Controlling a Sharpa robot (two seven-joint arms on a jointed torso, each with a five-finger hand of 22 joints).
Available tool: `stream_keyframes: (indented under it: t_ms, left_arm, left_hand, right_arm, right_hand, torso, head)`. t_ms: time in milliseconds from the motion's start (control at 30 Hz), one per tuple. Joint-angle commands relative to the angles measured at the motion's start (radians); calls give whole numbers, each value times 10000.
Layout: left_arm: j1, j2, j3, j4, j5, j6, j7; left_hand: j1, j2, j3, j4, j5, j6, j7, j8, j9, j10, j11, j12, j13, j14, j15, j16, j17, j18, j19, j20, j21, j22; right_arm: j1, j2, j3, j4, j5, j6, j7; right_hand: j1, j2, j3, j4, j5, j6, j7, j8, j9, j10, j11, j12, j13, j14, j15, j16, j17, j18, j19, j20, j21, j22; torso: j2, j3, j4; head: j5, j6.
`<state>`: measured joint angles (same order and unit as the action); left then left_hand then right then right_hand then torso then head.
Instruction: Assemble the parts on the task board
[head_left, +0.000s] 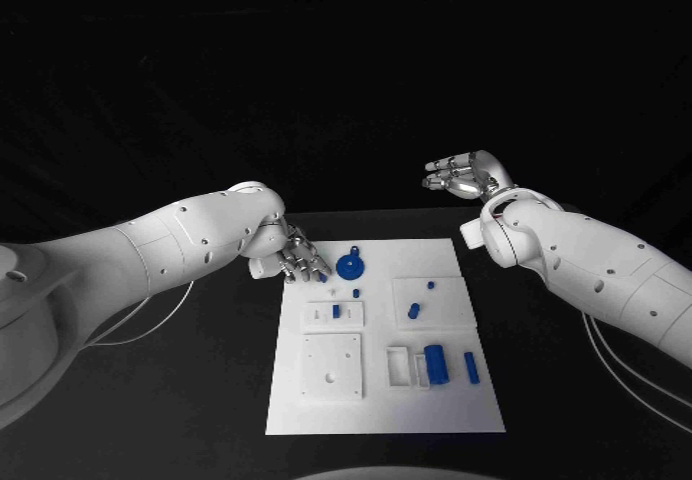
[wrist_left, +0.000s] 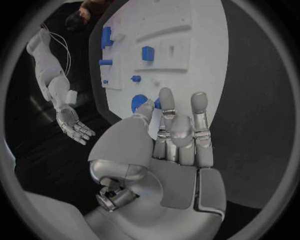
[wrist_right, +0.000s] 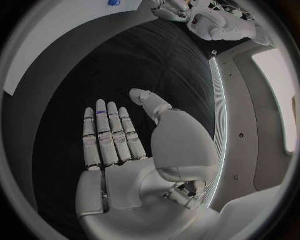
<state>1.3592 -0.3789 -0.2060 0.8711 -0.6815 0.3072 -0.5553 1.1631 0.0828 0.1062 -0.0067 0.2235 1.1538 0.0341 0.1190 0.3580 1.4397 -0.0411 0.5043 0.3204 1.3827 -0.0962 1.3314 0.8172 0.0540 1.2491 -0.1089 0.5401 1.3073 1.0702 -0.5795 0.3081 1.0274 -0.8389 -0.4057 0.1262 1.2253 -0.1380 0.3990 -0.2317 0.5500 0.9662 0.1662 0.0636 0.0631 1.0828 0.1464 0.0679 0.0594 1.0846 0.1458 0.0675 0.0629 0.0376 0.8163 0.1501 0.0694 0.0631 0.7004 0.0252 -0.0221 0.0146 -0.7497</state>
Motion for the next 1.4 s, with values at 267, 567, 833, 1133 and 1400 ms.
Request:
stream_keyframes:
  t_ms: [267, 567, 833, 1133, 1400]
  left_arm:
    - [-33, -48, -6, 117, 377, -174, 195]
    - [-32, -216, -5, 382, 490, -560, 213]
    - [-15, -657, 4, 1089, 718, -1042, 138]
    - [175, -1681, 27, 2765, 814, -1903, 44]
    - [276, -2683, -37, 4294, 443, -2618, -29]
  left_hand:
    - [563, 132, 619, -761, 940, 56, -157, 457, 713, 200, -72, -10, -83, 111, -4, 27, 1, 250, 1, 216, 87, 189]
    - [173, -289, 2149, -1204, 1493, 238, -243, 784, 1880, 521, -143, -93, -105, 221, -43, 55, 57, 313, 47, 207, 180, 187]
    - [-112, -422, 2536, -1368, 1936, 355, -291, 713, 2550, 623, -167, -76, -64, 290, -79, 38, 76, 254, 79, 130, 227, 179]
    - [-249, -544, 2650, -1508, 2472, 589, -341, 621, 2663, 695, -206, 62, -69, 395, -114, 17, 116, 243, 152, 85, 266, 178]
    - [-378, -675, 2743, -1633, 2913, 870, -392, 455, 2659, 728, -253, 238, -140, 494, -143, -35, 141, 237, 212, 56, 284, 172]
  right_arm:
    - [-2, 13, 0, -15, -83, 166, 54]
    - [-4, 23, 0, -39, -83, 199, 51]
    - [-22, 5, 0, -58, -81, 215, 48]
    - [-69, -88, -1, -40, -75, 219, 38]
    - [-116, -223, -2, 25, -74, 207, 36]
  right_hand:
    - [11, 99, -28, 16, 48, -54, 10, -26, -12, -71, 14, -40, -15, -57, 9, -44, -14, 62, -60, -6, -36, -10]
    - [11, 99, -28, 16, 48, -54, 10, -26, -12, -71, 14, -40, -15, -57, 9, -44, -14, 62, -60, -6, -36, -10]
    - [13, 99, -50, 20, 51, -76, 13, -28, -13, -76, 16, -41, -15, -59, 9, -45, -14, 62, -75, -6, -37, -11]
    - [13, 99, -50, 20, 51, -76, 13, -28, -13, -76, 16, -41, -15, -59, 9, -45, -14, 62, -75, -6, -37, -11]
    - [19, 99, -58, 14, 53, -69, 11, -28, -13, -76, 15, -40, -15, -56, 7, -43, -13, 63, -86, -5, -38, -12]
  torso:
    - [-13, -6, 8]
    - [-16, -7, 14]
    - [-34, -6, 24]
    - [-57, -7, 48]
    - [-102, -26, 110]
  head:
    - [-4, -27]
    - [45, -26]
    - [87, -28]
    - [104, -42]
    - [99, -100]
